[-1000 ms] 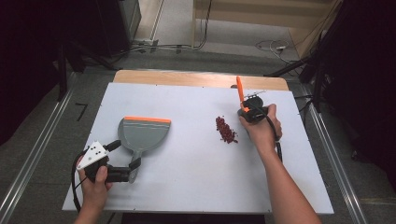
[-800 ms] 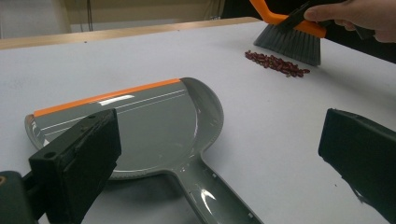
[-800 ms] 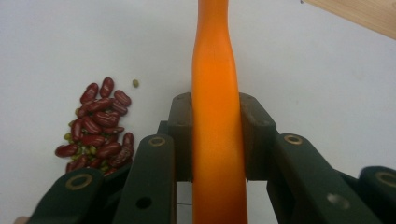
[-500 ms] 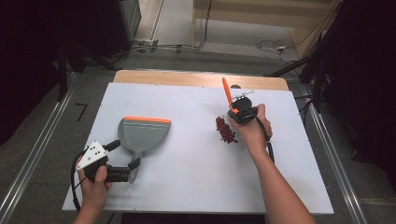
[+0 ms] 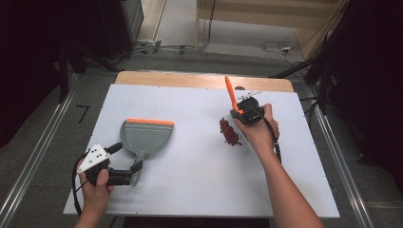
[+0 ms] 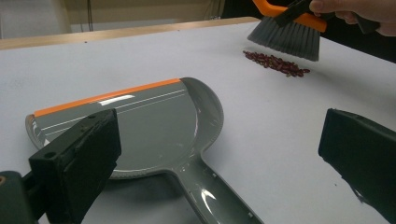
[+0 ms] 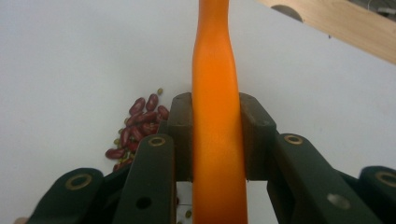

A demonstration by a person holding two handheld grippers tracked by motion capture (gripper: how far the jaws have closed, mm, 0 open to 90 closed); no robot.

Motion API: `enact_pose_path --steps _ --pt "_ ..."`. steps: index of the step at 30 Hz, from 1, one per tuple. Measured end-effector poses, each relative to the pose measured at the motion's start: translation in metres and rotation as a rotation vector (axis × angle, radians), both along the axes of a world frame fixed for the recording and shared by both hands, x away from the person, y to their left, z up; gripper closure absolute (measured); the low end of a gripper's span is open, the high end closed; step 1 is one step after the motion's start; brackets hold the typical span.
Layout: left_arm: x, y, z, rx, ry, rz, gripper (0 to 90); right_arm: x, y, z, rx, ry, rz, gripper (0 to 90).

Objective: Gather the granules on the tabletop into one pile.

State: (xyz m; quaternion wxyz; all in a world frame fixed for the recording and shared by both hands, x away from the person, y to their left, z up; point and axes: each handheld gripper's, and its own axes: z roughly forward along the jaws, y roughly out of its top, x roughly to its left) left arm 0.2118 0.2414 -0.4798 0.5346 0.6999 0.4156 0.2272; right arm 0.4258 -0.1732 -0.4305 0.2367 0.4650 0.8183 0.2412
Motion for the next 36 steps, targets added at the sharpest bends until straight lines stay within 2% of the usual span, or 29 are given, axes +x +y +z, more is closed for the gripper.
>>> enact_pose_path --steps 2,4,6,8,10,16,24,31,34,36 --pt "0.000 -0.001 0.000 0.001 0.000 -0.002 0.0 0.004 0.000 -0.002 -0.023 0.005 0.015 68.7" --pt "0.000 -0.001 0.000 0.001 0.000 -0.002 0.0 0.007 0.002 -0.006 -0.060 -0.011 0.034 68.6" --pt "0.000 -0.001 0.000 0.001 -0.001 -0.002 0.0 0.008 0.004 -0.011 -0.085 -0.003 0.031 68.6" --pt "0.000 0.000 0.000 -0.001 -0.001 0.001 0.0 0.006 0.005 -0.014 -0.054 -0.004 0.039 68.7" --pt "0.000 0.001 -0.001 -0.001 -0.001 0.002 0.0 0.001 0.008 -0.015 -0.062 -0.014 0.038 68.7" --pt "0.000 -0.001 0.000 0.001 0.000 -0.002 0.0 -0.004 0.011 -0.013 -0.012 -0.002 0.063 68.7" --pt "0.000 -0.001 0.000 0.000 0.000 0.001 0.0 -0.008 -0.002 0.001 0.009 -0.037 0.029 68.6" --pt "0.000 -0.001 0.000 0.002 0.001 -0.002 0.0 -0.010 -0.015 -0.007 0.009 -0.013 -0.007 68.7" --pt "0.000 -0.002 -0.001 0.001 0.000 -0.004 0.0 -0.010 -0.015 -0.012 0.010 0.014 -0.014 68.7" --pt "0.000 -0.003 -0.001 0.004 0.002 -0.003 0.0 -0.012 -0.013 -0.014 0.031 0.024 -0.009 68.7"
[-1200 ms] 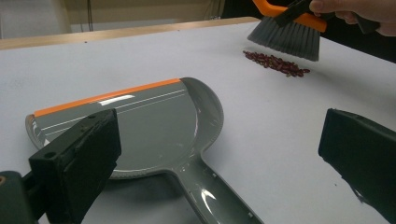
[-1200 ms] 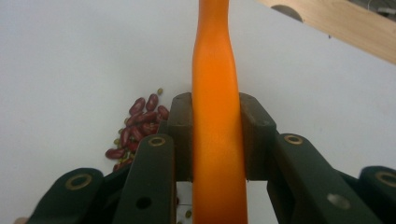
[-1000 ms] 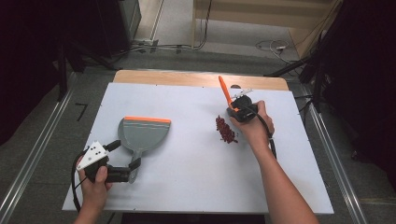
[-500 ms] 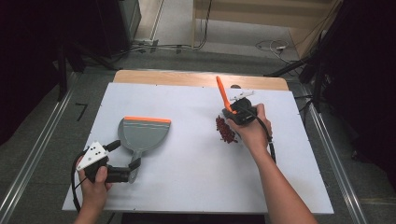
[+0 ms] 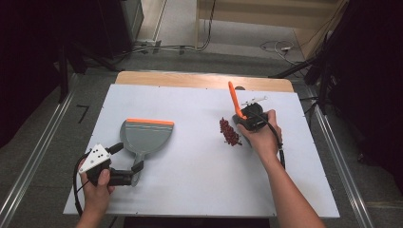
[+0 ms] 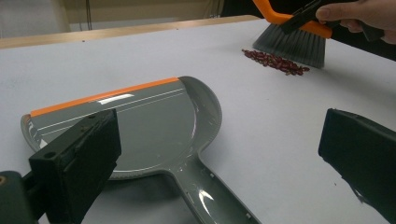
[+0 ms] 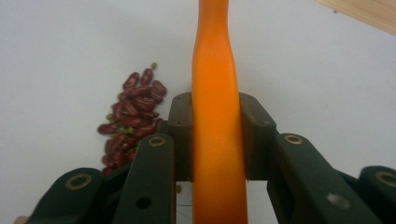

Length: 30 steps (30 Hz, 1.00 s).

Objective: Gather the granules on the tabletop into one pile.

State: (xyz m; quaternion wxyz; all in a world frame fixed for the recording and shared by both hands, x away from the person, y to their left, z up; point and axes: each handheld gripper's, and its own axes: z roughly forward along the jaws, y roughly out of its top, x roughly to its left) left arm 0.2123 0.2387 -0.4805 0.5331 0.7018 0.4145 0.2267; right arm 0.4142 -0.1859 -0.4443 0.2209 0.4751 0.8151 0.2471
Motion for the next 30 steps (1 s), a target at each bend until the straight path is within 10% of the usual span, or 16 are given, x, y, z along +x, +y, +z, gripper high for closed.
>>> enact_pose_path --steps 30 --pt "0.000 0.002 0.000 -0.007 -0.003 0.004 0.0 -0.027 -0.015 0.026 0.117 -0.033 0.019 68.7"
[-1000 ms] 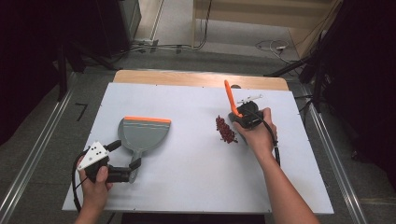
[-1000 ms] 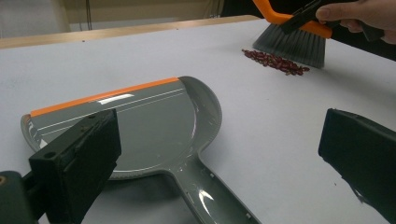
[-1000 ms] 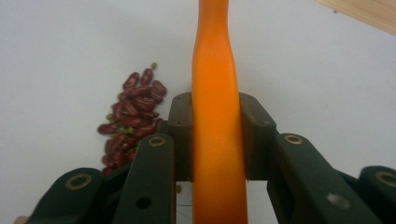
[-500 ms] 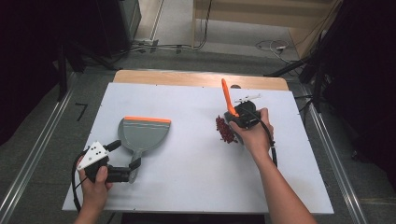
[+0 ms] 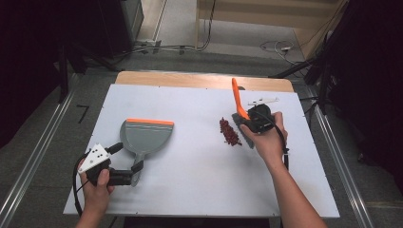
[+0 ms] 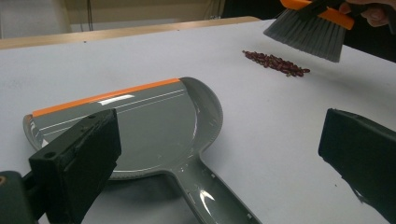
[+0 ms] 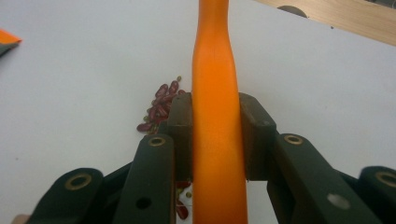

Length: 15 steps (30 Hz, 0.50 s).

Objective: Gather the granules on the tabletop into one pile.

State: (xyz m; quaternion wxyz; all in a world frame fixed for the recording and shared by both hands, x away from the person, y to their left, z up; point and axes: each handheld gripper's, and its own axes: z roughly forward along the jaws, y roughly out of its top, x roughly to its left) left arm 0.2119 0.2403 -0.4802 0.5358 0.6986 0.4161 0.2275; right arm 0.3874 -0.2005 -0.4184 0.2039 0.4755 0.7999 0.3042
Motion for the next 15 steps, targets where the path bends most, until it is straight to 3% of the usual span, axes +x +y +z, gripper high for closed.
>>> enact_pose_path --steps 7,15 --pt "0.000 -0.001 0.000 0.000 -0.004 -0.001 0.0 -0.020 -0.020 0.004 0.061 -0.008 0.001 68.7" --pt "-0.001 -0.001 0.000 -0.002 -0.008 0.001 0.0 -0.043 -0.045 0.003 0.098 -0.020 -0.002 68.7"
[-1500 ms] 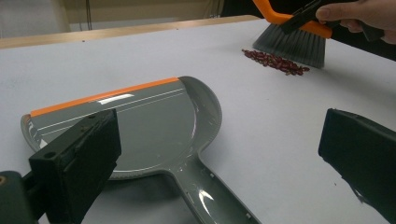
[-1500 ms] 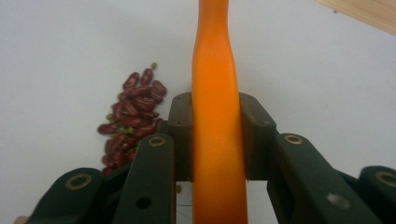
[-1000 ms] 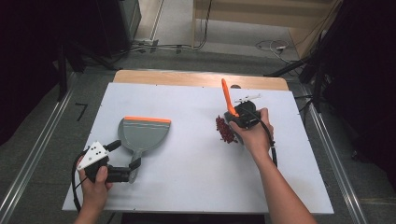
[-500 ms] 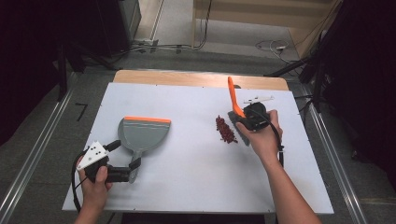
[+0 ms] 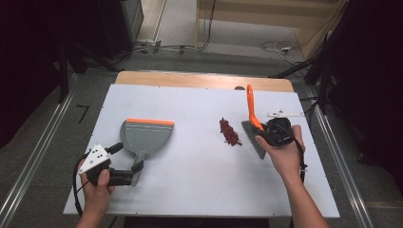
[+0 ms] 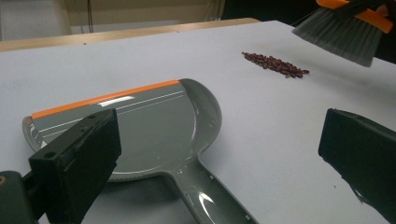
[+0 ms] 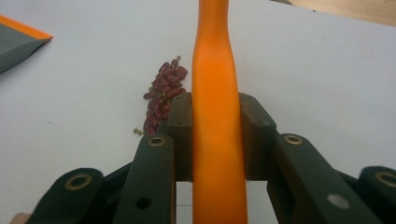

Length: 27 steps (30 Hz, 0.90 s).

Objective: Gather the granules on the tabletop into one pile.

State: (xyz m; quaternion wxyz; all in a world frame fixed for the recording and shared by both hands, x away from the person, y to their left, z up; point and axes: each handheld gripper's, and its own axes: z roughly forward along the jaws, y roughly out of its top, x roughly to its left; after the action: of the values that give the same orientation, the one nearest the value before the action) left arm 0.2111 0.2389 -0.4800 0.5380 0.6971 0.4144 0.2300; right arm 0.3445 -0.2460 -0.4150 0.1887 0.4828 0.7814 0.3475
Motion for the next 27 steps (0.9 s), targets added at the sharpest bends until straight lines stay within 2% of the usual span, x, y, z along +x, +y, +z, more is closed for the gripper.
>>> enact_pose_path --steps 10,16,27 --pt "-0.001 0.000 0.001 0.005 -0.006 0.006 0.0 -0.026 -0.020 -0.009 0.039 0.006 0.003 68.7" --pt "-0.002 0.002 0.002 -0.010 -0.017 0.014 0.0 -0.041 -0.034 -0.017 0.066 0.005 0.016 68.7" --pt "-0.003 0.003 0.003 -0.014 -0.026 0.015 0.0 -0.060 -0.061 -0.027 0.112 -0.001 0.037 68.6"
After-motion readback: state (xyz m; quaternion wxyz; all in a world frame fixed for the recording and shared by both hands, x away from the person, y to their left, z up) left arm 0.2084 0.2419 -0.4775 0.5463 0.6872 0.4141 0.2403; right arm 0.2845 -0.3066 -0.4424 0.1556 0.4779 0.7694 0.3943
